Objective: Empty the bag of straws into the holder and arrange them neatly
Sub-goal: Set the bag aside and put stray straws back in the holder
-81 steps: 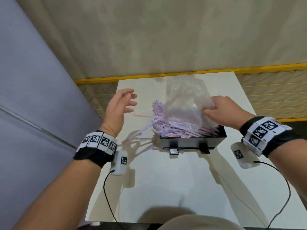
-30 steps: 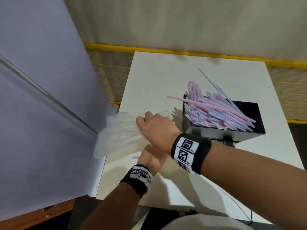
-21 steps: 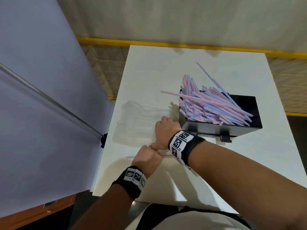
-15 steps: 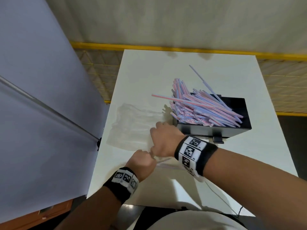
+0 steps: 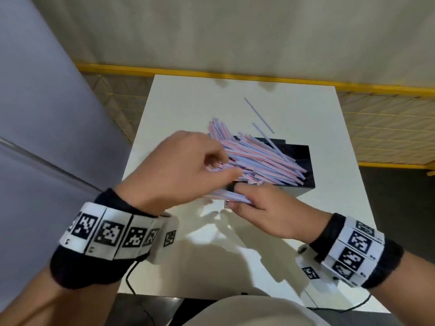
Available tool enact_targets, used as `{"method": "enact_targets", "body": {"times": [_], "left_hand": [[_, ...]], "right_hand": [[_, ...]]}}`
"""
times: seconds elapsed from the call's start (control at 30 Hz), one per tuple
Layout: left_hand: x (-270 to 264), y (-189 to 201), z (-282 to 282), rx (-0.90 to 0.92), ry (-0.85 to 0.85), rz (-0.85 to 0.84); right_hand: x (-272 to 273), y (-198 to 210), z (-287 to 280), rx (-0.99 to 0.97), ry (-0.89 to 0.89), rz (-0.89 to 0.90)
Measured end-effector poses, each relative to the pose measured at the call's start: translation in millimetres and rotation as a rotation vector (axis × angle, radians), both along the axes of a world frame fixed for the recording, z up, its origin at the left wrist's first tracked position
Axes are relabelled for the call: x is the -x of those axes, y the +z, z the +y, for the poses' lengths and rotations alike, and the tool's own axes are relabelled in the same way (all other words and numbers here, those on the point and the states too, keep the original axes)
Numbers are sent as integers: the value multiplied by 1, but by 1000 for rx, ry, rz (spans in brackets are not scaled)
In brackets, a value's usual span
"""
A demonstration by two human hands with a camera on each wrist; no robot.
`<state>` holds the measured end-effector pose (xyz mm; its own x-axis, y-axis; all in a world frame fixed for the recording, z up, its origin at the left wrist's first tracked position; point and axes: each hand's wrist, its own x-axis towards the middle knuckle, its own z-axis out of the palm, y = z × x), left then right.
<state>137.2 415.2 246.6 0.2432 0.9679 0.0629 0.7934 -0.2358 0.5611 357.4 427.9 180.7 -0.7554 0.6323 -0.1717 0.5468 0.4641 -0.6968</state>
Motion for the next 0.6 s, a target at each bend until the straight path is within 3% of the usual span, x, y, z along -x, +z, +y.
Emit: {"method": "enact_targets", "body": {"times": [0.1, 0.17, 0.23, 0.3, 0.37, 0.6], "left_hand": [[10, -2, 18, -300, 332, -119], [18, -12, 31, -228, 527, -60], [22, -27, 42, 5, 638, -9], [20, -40, 44, 252, 673, -27], [11, -50, 43, 344, 672, -73], [-29, -53, 45, 60, 590, -135]], "right_hand": [[-30, 4, 15, 63, -184, 106], [-42, 8, 27, 58, -317, 222], [-51, 11, 41, -52, -366, 303], [-57, 10, 58, -182, -356, 300], [-62, 1, 73, -241, -371, 234], [-71, -44, 103, -137, -292, -39]]}}
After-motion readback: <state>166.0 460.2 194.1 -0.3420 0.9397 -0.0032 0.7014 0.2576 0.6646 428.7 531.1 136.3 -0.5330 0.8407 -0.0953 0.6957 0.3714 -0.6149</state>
